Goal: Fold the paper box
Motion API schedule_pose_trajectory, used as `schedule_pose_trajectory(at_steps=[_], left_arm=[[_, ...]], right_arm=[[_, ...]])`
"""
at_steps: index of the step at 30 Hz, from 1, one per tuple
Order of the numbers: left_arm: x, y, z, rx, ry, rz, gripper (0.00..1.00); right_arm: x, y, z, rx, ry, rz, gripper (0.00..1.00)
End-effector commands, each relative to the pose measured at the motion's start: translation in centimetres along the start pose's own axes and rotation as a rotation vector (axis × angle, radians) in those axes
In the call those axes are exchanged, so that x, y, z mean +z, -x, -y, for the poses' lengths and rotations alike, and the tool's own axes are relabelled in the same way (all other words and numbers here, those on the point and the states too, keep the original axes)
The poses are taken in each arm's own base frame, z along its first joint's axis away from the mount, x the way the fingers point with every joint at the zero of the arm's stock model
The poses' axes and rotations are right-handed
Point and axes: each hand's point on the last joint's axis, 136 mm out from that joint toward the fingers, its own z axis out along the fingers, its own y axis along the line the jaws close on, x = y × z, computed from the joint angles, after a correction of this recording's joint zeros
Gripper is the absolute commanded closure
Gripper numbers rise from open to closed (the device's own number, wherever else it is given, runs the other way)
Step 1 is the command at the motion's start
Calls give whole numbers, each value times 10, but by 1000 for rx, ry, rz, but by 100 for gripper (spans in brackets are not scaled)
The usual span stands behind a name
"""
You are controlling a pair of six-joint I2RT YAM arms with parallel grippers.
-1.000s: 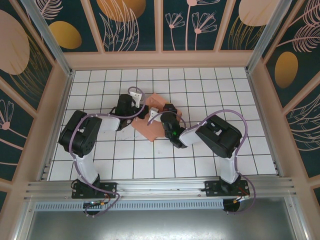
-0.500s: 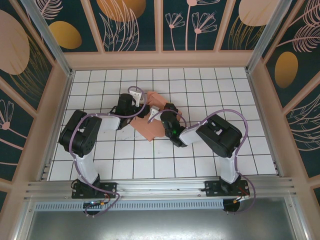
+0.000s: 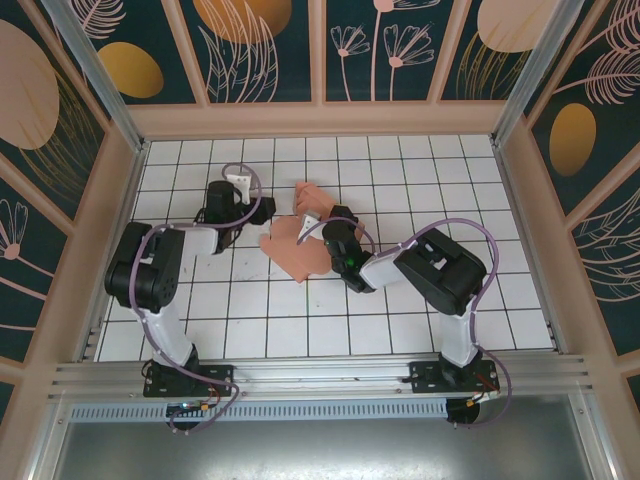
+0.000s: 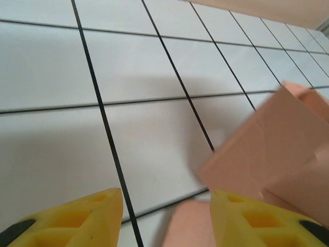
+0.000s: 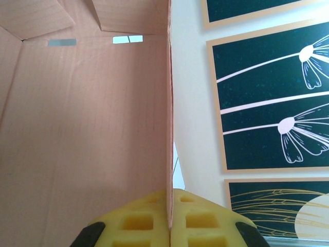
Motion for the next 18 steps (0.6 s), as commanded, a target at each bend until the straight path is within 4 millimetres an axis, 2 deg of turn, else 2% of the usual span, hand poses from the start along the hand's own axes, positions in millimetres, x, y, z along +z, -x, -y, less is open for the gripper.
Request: schedule_pose_trajectory(at_steps=[1, 6, 11, 15, 18], left_arm=[[24, -4, -4, 6, -8, -85, 53], [49, -1, -2, 61, -52, -157, 54], [61, -4, 8, 107, -141, -207, 54], [59, -8, 28, 117, -247, -225, 54], [52, -10, 34, 136, -278, -202, 54]], right_arm=[[-2, 5, 10, 39, -4, 22, 100], [-2, 6, 11, 38, -3, 24, 100], [-1, 7, 11, 35, 1, 24, 100], [1, 8, 9, 33, 7, 24, 100], [2, 8, 9, 36, 8, 22, 100]])
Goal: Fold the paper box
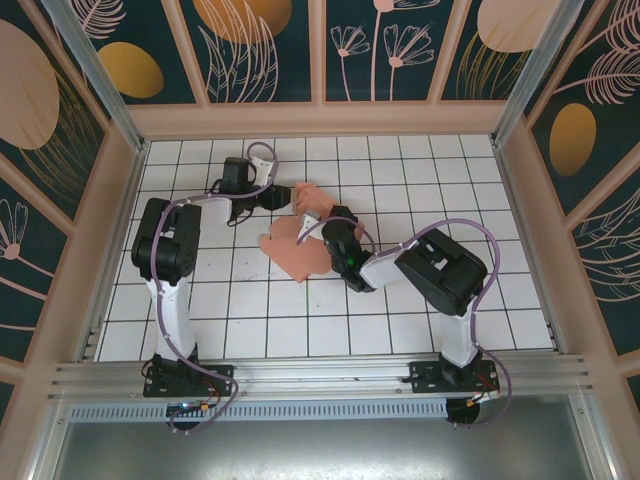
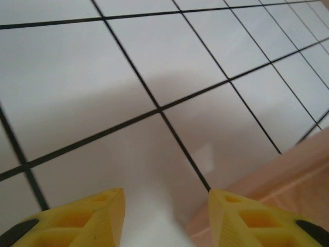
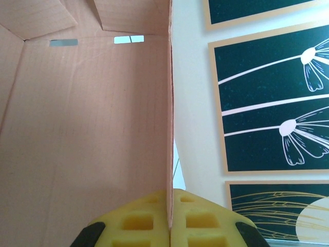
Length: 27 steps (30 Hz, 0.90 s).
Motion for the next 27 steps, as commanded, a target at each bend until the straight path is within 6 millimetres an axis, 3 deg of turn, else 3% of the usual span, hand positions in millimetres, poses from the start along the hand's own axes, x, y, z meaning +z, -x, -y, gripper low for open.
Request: schedule_pose_trajectory(at_steps=[1, 6, 14, 27], left_arm=[[-3, -10, 18, 49, -86, -8, 54], [-4, -19, 18, 58, -93, -18, 53], [-6, -15, 35, 76, -188, -5, 53], [-11, -24, 42, 114, -220, -26, 53]], right_arm=[[3, 7, 8, 39, 2, 16, 100], [4, 8, 7, 38, 7, 23, 100], [6, 9, 6, 39, 11, 21, 100], [6, 6, 6, 42, 16, 13, 100]])
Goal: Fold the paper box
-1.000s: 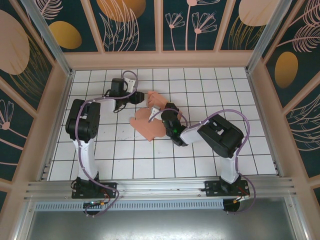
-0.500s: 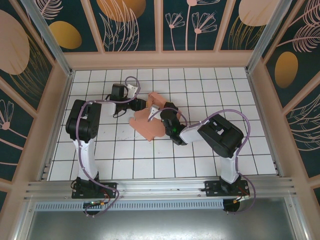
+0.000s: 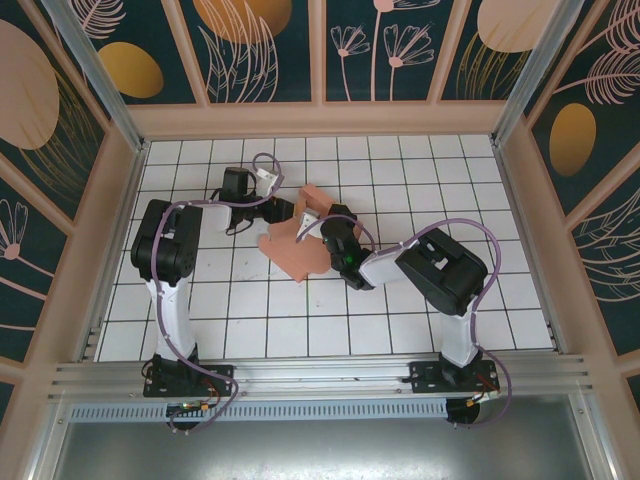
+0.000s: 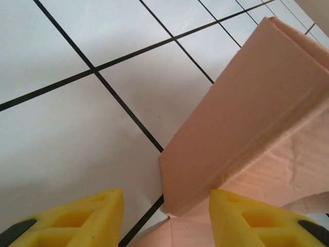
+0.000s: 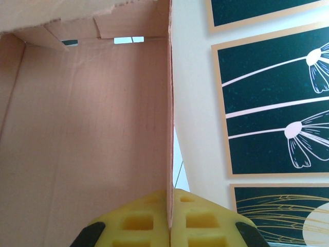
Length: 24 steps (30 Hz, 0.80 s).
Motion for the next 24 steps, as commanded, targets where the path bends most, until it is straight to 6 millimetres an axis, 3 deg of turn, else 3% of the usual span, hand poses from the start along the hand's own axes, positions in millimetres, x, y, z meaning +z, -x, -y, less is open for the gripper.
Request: schedule_pose_trajectory(at_steps=[1, 24], left_arm=[[-5, 10, 18, 48, -64, 22, 53], [14, 16, 23, 55, -117, -23, 57]], right_arm=[[2, 4, 6, 26, 1, 9, 100], [3, 9, 7, 26, 7, 14, 100]])
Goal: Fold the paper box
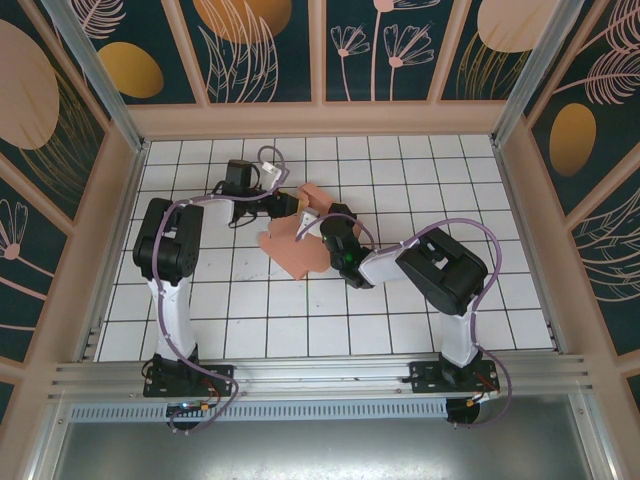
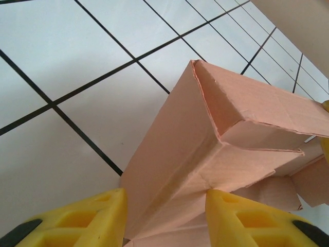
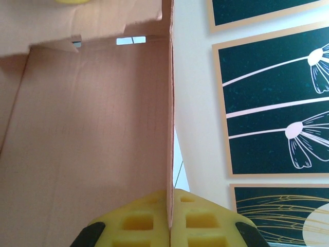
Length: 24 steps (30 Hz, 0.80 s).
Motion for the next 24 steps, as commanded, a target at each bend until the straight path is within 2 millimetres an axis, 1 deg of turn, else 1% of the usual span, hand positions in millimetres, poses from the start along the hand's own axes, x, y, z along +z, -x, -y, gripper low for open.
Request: schedule_pose_trajectory(at_steps=[1, 4, 9, 14, 16, 20, 24], left_arm=[[10, -3, 0, 14, -11, -25, 57], [13, -5, -3, 9, 2, -32, 58], [13, -4, -4, 5, 26, -24, 65], [17, 0, 1, 13, 26, -17, 78], [19, 1, 3, 17, 25, -18, 81], [26, 1, 7, 26, 48, -22, 82], [26, 0, 7, 28, 75, -13, 85]], right_arm=[[2, 9, 6, 29, 4, 19, 100], [2, 10, 6, 35, 11, 20, 100], [2, 12, 5, 42, 18, 25, 100], [2, 16, 4, 41, 21, 31, 100], [2, 16, 1, 32, 25, 30, 100], [3, 17, 0, 24, 20, 27, 100], [2, 17, 1, 28, 18, 25, 100]])
